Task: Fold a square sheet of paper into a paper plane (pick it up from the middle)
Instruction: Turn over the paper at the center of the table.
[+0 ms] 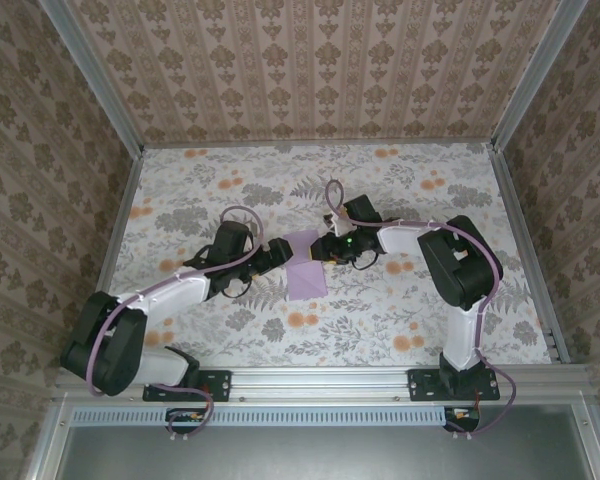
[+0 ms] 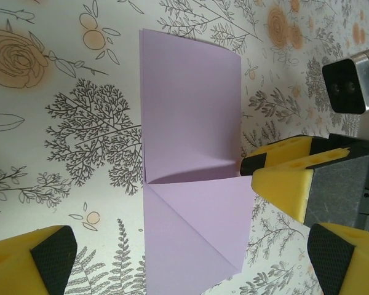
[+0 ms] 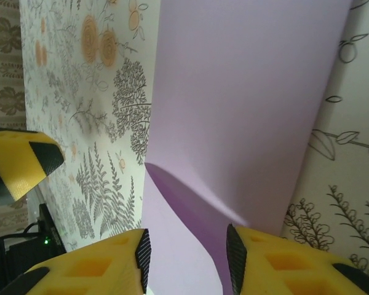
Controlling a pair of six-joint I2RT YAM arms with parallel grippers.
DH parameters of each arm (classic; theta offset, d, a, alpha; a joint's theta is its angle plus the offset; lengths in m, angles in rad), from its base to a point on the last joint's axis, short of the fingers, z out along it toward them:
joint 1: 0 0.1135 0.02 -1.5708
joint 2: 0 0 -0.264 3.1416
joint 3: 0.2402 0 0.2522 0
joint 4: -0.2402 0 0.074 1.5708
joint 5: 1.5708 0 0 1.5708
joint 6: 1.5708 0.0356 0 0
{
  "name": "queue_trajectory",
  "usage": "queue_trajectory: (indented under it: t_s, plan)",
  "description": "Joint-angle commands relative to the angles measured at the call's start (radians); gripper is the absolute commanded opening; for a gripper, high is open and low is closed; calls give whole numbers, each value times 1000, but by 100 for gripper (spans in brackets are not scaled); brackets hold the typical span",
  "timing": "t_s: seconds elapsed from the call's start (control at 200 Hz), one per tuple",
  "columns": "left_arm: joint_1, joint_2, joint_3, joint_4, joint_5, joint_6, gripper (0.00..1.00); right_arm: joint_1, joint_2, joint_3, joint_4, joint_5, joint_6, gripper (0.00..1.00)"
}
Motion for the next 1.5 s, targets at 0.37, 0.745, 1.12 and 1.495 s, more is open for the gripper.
queue_trajectory:
  t_s: [0.37,0.745,1.12,1.495]
  plan:
    - [-25,153,21,188,165,-55,89,-42,-11,-24,51,-43,-18,5]
    - [-38,264,65,280,226,-55,55,-68,-9,-42,92,-58,32,5]
    - [-33,348,186,161,219,24,43,-72,-8,-48,115,-76,50,7]
    - [-33,387,184,215,254,52,27,-91,-56,-71,110,-44,94,28]
